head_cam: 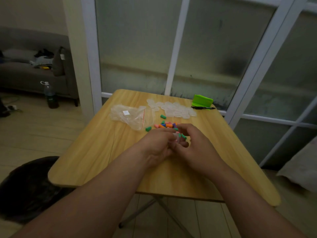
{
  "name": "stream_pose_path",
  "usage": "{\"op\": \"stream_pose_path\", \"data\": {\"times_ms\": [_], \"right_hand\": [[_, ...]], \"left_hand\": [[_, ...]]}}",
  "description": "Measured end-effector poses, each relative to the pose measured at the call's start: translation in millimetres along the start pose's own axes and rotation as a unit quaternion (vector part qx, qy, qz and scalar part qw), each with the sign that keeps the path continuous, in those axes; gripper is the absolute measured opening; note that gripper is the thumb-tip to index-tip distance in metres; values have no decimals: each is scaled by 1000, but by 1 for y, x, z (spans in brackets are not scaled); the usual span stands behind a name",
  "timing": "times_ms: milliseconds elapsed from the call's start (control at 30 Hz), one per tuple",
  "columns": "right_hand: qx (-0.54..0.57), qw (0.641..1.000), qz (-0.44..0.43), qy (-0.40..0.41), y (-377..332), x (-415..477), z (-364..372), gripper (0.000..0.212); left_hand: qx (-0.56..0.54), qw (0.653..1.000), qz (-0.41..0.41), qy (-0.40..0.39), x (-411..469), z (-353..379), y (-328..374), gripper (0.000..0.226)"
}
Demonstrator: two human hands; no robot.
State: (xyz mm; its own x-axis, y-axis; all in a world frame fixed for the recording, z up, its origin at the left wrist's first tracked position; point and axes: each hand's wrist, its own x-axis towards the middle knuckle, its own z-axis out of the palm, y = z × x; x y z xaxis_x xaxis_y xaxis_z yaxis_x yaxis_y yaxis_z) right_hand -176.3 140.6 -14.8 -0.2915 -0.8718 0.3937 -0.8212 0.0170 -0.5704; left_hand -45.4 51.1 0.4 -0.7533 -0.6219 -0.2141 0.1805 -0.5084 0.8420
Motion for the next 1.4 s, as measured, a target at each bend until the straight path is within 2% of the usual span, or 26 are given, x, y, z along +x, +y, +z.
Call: {"op": "stream_pose_path", "data": {"times_ms": [200, 400, 500, 567, 667, 767, 1133, 1400], "right_hand": [[-44, 999, -9, 9, 1, -1, -4, 35], [-60, 998, -7, 5, 9, -2, -16, 33], [-60, 998, 8, -3, 19, -4, -24, 28], [-64, 997, 35, 13, 32, -2, -30, 30], [-91, 989, 113, 26, 59, 7, -42, 35], [-129, 978, 160, 17, 87, 23, -51, 40], [-183, 971, 147, -35, 108, 77, -34, 44], [-172, 969, 176, -17, 103, 70, -28, 54]], "left_hand": [[36, 999, 14, -3, -2, 7, -3, 36], [69, 997, 19, 3, 5, 19, -7, 31], [133, 990, 38, 28, 13, 24, -11, 26], [190, 975, 79, 88, 21, 25, -13, 22], [126, 966, 141, 173, 24, 24, -8, 14], [60, 967, 163, 188, 25, 22, 1, 14], [12, 959, 179, 220, 22, 24, 12, 18], [10, 957, 180, 226, 26, 15, 16, 15]]}}
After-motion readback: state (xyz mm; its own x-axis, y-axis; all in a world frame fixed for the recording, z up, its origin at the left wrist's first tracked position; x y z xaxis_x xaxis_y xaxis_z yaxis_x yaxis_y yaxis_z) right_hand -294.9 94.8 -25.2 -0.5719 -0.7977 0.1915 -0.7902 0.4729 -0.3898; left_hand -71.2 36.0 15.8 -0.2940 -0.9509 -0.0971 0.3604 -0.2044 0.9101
